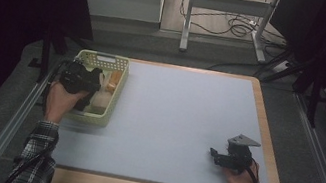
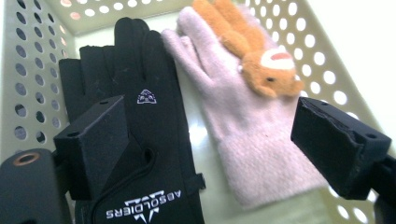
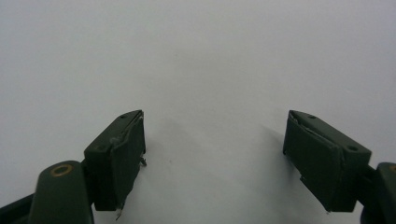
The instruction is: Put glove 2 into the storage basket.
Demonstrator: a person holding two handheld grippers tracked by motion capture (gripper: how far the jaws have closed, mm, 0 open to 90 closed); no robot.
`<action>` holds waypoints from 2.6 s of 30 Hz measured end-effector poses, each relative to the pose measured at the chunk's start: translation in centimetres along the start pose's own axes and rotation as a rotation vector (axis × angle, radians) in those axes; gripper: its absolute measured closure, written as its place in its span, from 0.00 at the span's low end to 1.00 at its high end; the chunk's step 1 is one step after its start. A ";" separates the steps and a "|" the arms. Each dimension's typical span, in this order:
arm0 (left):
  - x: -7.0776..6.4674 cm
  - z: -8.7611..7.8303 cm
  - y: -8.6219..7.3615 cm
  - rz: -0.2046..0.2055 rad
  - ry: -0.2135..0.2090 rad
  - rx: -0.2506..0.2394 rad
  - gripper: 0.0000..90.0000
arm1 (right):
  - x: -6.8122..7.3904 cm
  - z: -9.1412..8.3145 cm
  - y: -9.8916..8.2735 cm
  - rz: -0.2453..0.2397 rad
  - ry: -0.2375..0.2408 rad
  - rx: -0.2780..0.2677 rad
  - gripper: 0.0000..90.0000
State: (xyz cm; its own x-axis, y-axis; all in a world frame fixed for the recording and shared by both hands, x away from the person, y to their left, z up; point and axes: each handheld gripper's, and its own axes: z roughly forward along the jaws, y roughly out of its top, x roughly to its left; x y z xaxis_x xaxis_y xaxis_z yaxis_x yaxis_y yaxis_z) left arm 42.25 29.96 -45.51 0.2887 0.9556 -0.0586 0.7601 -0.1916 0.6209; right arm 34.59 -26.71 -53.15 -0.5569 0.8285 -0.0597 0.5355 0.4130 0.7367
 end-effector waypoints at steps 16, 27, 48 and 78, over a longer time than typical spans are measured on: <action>-1.5 -2.0 -1.4 0.057 -0.080 -0.047 0.06 | 0.0 0.0 0.0 -0.001 -0.002 0.002 0.23; -3.1 -3.4 -2.6 0.108 -0.112 -0.086 0.02 | 0.0 0.0 0.0 -0.001 -0.004 0.003 0.23; -6.3 -4.6 -4.7 0.196 -0.157 -0.154 0.02 | 0.0 0.0 0.0 -0.004 -0.006 0.001 0.22; -13.4 -2.4 -7.1 0.290 -0.292 -0.199 0.02 | 0.0 0.0 0.0 -0.005 -0.006 0.000 0.22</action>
State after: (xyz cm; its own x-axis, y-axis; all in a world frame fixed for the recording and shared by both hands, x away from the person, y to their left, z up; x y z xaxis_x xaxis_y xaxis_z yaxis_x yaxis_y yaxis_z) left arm 31.61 19.01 -47.22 0.6468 0.7602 -0.0607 0.5053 -0.3676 0.7807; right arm 34.56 -26.68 -53.12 -0.5560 0.8285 -0.0675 0.5327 0.4175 0.7362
